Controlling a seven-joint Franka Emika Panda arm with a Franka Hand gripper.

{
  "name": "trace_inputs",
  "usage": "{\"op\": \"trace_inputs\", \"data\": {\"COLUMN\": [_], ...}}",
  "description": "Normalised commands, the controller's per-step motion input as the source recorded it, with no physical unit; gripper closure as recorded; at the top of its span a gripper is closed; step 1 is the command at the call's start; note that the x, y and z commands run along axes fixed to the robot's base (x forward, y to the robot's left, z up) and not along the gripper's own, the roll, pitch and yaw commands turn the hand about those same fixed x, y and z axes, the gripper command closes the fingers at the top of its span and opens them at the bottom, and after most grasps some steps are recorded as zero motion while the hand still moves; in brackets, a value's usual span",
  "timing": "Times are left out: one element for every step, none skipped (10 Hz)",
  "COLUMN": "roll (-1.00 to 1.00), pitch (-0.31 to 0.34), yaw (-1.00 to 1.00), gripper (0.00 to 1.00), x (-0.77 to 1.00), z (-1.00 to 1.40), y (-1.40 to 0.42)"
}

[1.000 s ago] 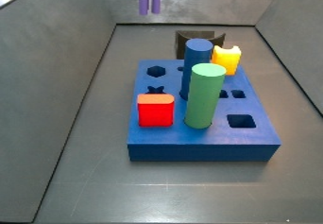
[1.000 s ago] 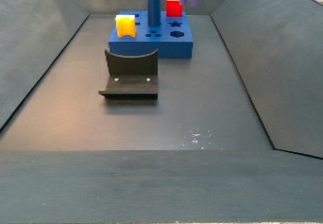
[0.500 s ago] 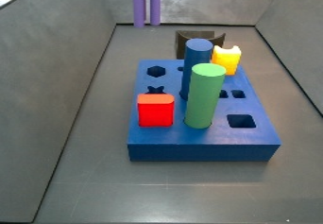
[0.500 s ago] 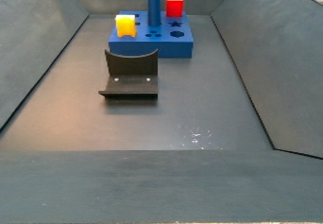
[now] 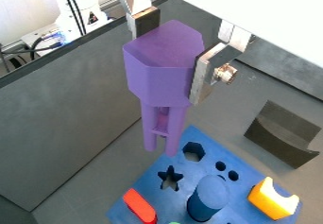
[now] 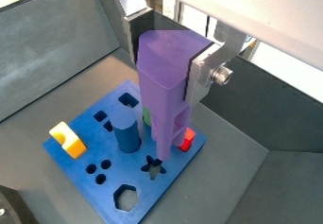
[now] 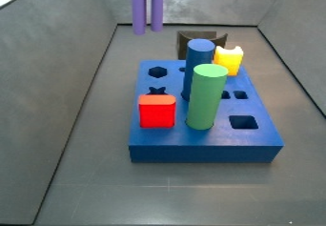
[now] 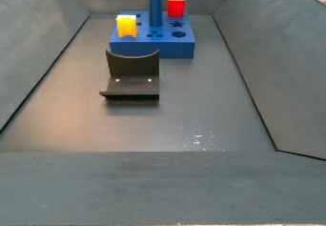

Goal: Pick up the 3 prong object. Move up. Move to above the board. Insert the 3 prong object.
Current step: Insert the 3 prong object.

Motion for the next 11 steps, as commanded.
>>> {"op": "trace_inputs", "data": {"roll": [0.0,0.01,0.11,0.0,-0.05,-0.06,-0.11,-0.08,-0.02,-0.02,-0.04], "pitch": [0.0,0.0,-0.011,-0.009,-0.023,0.0,-0.019,-0.034,-0.029,0.007,0.02], "yaw": [0.0,0.0,0.07,0.55,0.76,0.78,0.73,0.59,0.49,0.46,0.43], "gripper": [1.0,1.0,1.0,1.0,1.0,1.0,1.0,1.0,1.0,1.0,1.0], "x": [0.0,0.0,-0.01,0.11,0.09,0.2,0.1,0.03,0.05,0.41,0.42], "z": [-0.04,0.0,-0.05,-0.17,-0.14,-0.21,-0.31,-0.24,-0.21,-0.17,-0.12], "y": [-0.11,-0.04,-0.02,0.0,0.0,0.0,0.0,0.0,0.08,0.17,0.21]}}
